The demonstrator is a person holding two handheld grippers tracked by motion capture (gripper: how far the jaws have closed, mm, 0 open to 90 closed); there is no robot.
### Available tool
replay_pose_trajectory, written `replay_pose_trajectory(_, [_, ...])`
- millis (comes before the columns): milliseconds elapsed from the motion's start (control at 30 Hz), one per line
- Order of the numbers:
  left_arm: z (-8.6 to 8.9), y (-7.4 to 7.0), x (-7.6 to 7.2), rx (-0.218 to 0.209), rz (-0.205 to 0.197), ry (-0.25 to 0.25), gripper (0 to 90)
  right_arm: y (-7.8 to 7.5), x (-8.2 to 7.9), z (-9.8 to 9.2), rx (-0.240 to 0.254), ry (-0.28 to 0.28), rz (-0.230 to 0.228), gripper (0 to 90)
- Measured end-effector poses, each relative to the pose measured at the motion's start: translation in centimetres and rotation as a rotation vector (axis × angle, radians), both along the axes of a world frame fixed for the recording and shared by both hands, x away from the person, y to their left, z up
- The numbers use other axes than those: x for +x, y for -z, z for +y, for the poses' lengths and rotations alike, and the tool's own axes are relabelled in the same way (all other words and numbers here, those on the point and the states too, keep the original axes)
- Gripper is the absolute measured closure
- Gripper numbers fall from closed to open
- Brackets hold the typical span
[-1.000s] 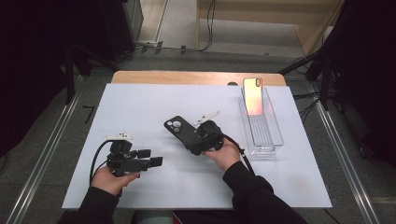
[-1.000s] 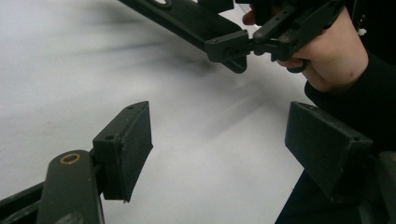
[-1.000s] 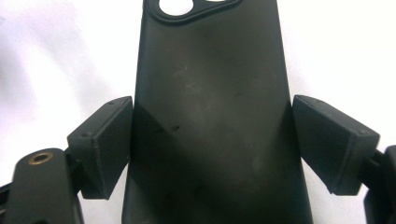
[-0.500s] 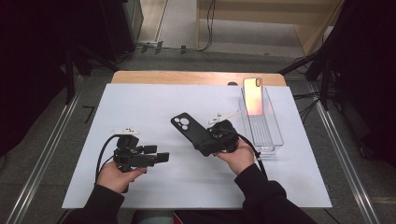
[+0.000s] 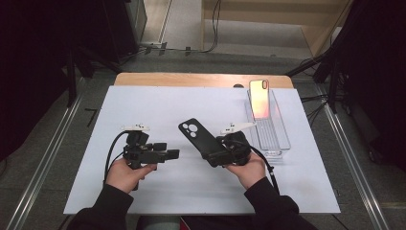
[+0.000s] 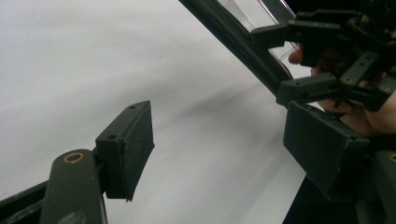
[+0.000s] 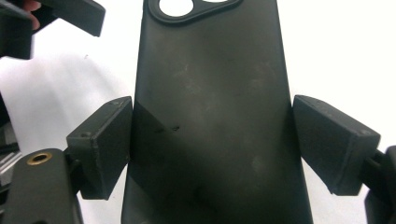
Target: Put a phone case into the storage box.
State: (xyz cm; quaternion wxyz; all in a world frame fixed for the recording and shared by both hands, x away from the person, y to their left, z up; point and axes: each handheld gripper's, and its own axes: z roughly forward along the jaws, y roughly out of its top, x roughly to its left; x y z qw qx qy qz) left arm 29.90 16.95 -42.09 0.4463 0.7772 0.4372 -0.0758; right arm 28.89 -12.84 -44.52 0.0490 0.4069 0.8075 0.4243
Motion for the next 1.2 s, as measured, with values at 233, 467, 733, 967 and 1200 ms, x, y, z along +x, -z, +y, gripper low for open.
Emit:
replay_pose_trajectory(233, [-1.0,-0.6,0.8,-0.013,-0.001,-0.006,24.6,0.5,-0.8,-0.1,0.019,0.026,0.002,14.7])
replay_pose_trajectory(467, [-1.7,-1.0,1.6,0.0,-0.002,-0.023,24.7,0.6,-1.2,0.2,0.046,0.035,-0.012,14.7])
replay_pose_trajectory(733, [-2.5,-1.3,2.6,0.005,0.014,-0.048,26.1,0.6,-1.3,0.3,0.071,0.057,-0.03,14.6])
replay_pose_trajectory(967, [-3.4,-1.3,3.3,-0.01,0.028,-0.066,27.7,0.9,-1.5,0.8,0.089,0.056,-0.052,14.4])
replay_pose_trajectory(1200, [-4.2,-1.3,3.7,-0.02,0.039,-0.086,37.5,0.9,-1.8,1.1,0.11,0.049,-0.082,14.1])
